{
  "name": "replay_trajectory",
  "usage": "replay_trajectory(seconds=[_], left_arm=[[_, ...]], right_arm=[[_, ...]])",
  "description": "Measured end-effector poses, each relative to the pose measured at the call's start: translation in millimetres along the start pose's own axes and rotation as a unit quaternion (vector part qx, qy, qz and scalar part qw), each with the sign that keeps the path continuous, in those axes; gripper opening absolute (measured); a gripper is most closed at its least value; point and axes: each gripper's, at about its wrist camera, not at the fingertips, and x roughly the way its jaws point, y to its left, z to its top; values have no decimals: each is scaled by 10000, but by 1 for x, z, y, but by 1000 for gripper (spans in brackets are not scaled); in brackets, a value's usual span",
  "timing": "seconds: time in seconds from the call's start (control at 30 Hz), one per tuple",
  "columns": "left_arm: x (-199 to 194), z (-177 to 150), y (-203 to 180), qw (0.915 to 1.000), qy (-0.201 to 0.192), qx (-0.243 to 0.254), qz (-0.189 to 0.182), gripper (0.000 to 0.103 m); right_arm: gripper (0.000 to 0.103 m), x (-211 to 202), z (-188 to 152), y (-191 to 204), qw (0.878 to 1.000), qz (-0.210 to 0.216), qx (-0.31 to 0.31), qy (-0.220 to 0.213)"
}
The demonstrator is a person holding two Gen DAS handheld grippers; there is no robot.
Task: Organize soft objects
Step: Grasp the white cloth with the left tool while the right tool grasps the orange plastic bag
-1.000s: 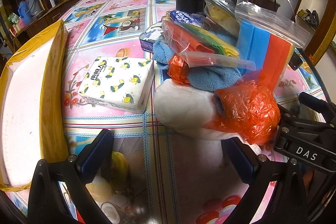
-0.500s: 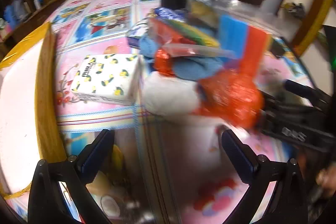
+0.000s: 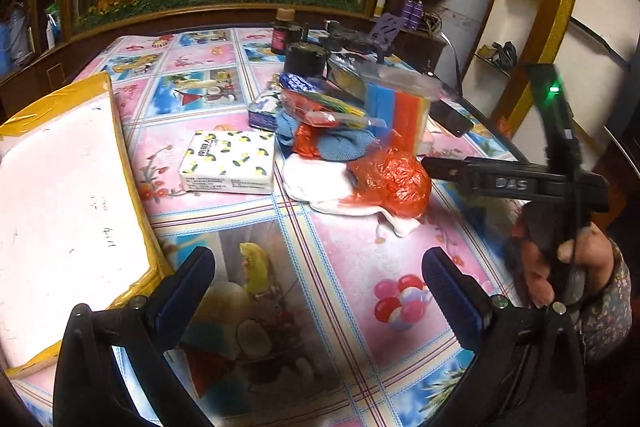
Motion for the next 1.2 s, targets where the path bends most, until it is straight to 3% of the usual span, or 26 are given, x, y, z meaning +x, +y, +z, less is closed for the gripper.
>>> replay_trajectory(seconds=[0.13, 0.2, 0.37, 0.57, 0.67, 0.77, 0.87, 1.0, 1.07, 1.2], left_arm=[[-2, -1, -5, 9998, -83, 124, 105, 103], [-5, -2, -2, 9999, -121, 94, 80, 103], [-5, 0, 6, 9998, -123, -141, 6, 103], [-2, 2, 11, 9996, -87, -261, -21, 103], [0, 1, 11, 9996, -59, -280, -41, 103], [2, 3, 12, 9994, -19, -326, -61, 103], [4, 4, 13, 9993, -7, -376, -74, 103], [4, 4, 12, 9993, -5, -375, -52, 103], [4, 4, 11, 9993, -12, -364, -45, 103], [4, 3, 9, 9995, -3, -323, -4, 103]], right_arm=[[66, -22, -4, 4, 9965, 674, -229, -429], [64, -30, -5, 18, 9928, 931, -529, -536], [45, -29, -10, 65, 9808, 1400, -1322, -322], [45, 1, -2, 85, 9800, 864, -1789, 45], [45, 15, 0, 79, 9780, 1003, -1780, 419], [41, 17, -4, 79, 9747, 1139, -1859, 486], [38, 14, -1, 75, 9722, 1478, -1753, 469], [38, 27, -9, 79, 9689, 1714, -1608, 776], [38, 25, -13, 84, 9562, 2326, -1483, 980], [38, 7, -2, 78, 9527, 2716, -1224, 597]])
